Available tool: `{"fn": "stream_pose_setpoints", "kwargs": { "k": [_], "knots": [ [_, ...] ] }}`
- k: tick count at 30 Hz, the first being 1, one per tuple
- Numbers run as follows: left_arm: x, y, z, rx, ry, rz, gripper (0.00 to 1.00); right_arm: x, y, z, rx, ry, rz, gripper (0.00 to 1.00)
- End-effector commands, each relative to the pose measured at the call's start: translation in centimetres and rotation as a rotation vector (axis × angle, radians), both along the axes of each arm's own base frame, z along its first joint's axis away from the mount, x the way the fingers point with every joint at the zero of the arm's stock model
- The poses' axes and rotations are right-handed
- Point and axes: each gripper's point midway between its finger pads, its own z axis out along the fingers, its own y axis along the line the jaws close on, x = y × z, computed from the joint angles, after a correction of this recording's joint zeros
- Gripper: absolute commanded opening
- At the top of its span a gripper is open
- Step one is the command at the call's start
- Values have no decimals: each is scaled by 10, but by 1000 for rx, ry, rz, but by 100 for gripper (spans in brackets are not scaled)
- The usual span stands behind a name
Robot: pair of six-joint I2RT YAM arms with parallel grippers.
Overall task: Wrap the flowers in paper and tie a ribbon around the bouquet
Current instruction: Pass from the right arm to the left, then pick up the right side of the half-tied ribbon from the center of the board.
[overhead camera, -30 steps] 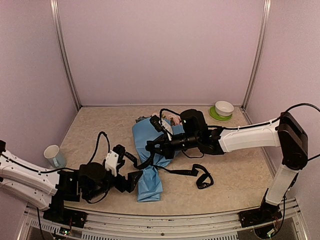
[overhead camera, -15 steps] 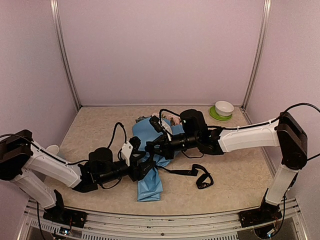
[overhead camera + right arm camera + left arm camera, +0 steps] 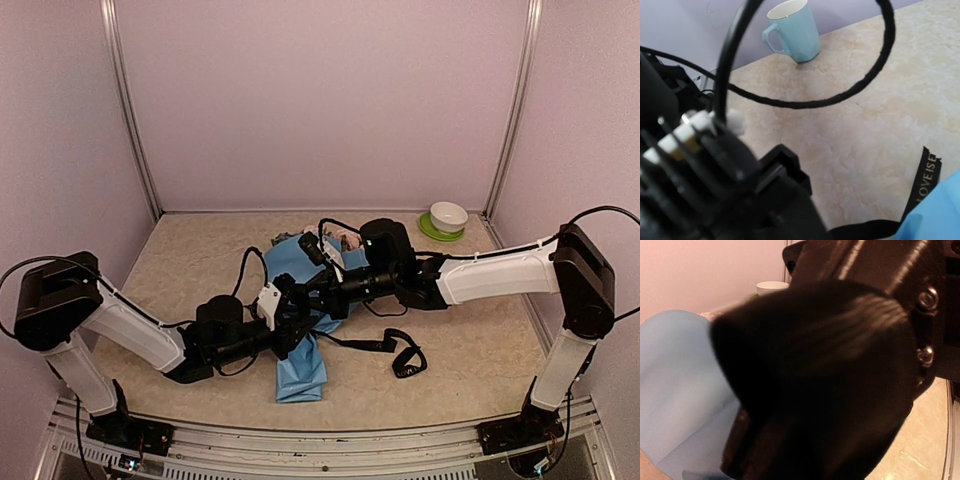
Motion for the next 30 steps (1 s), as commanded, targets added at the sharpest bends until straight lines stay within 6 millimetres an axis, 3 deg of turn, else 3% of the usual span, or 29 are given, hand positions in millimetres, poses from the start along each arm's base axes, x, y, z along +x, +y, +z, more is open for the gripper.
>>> {"fn": "stream_pose_setpoints", "kwargs": {
  "k": [1,6,10,12,13,15,18,21,25,30],
  "knots": [
    [16,2,11,-47,-42,89,31,-4,-2,20,45,-25,18,0],
    [16,0,11,-71,-53,77,28,-6,-4,21,50,-22,18,0],
    [8,-11,10,-71,-45,20,0,-5,-4,21,42,-22,13,0],
    [2,-15,8,-71,-32,-7,0,-1,-6,20,22,-24,-16,0],
    [-1,-17,6,-68,-23,-20,0,3,-9,18,2,-25,-41,8],
    [-7,-20,4,-61,-13,-25,0,18,-19,11,-79,-32,-140,32],
    [-11,-21,1,-43,-26,17,0,44,-58,-8,-275,-5,-363,50],
    [-12,-21,-2,-31,-37,48,0,53,-122,-36,-446,112,-550,59],
    [-9,-19,-7,-31,-23,76,0,37,-193,-50,-511,266,-692,69],
    [-10,-24,-13,-5,-28,74,0,8,-241,-80,-672,403,-777,71]
  ]
}}
